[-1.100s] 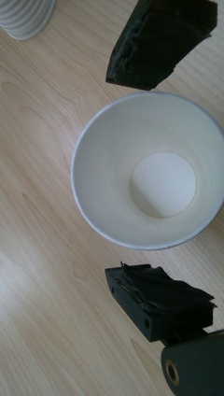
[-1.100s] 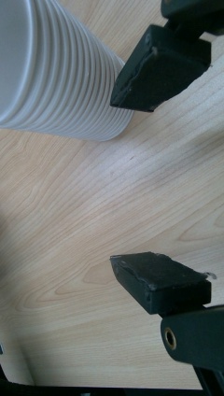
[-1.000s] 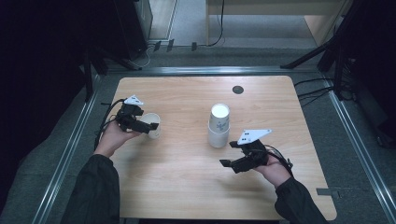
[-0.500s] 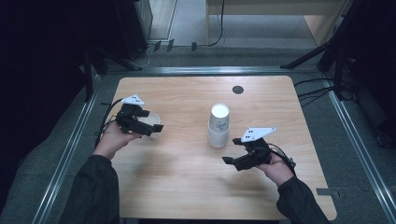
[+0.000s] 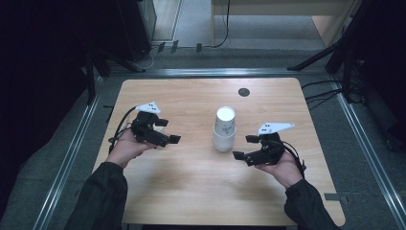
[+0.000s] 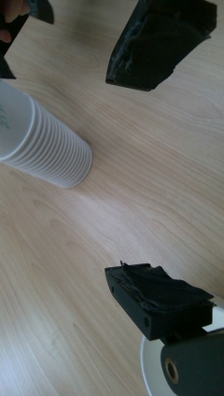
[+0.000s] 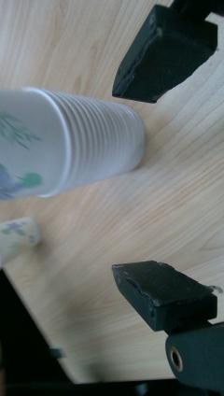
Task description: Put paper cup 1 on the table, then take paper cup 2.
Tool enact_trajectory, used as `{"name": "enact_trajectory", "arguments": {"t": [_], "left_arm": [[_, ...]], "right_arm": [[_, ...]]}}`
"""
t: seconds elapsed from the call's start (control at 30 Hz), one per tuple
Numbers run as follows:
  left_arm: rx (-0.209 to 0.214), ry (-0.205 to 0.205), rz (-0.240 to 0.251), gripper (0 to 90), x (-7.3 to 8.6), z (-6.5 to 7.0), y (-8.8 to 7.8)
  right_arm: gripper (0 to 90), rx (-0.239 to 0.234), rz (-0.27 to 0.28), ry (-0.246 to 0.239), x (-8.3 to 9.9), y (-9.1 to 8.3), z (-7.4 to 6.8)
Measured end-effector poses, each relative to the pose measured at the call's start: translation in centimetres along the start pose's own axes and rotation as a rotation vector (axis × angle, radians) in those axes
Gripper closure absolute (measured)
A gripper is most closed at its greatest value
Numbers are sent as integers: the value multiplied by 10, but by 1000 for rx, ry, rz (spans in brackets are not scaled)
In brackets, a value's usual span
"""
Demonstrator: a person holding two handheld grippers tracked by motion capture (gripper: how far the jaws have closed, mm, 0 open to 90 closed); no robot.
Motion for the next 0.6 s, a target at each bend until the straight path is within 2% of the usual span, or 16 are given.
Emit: {"name": "enact_trajectory", "arguments": {"t": [0.07,0.13,0.2,0.47,0.6], "left_arm": [[12,-5,-4,76,0,3,3],[27,-9,-13,76,1,8,8],[39,10,-22,76,2,16,15],[36,53,-34,76,8,29,23],[41,80,-60,77,16,36,27]], "right_arm": [[146,13,8,19,-1,-3,2],[194,36,-5,-13,-1,-5,2],[224,45,-9,-24,0,-7,3],[237,43,3,-30,0,-12,6],[234,33,18,-29,-4,-13,8]]}}
Point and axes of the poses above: each handheld gripper's, and its own axes: y roughly forward along the jaws, x roughly out of its underside, z roughly to its right, the point moved 2 cm from there along y, roughly forward along the jaws, and after that the axes turned 12 degrees about -y, right-handed, at the moved point
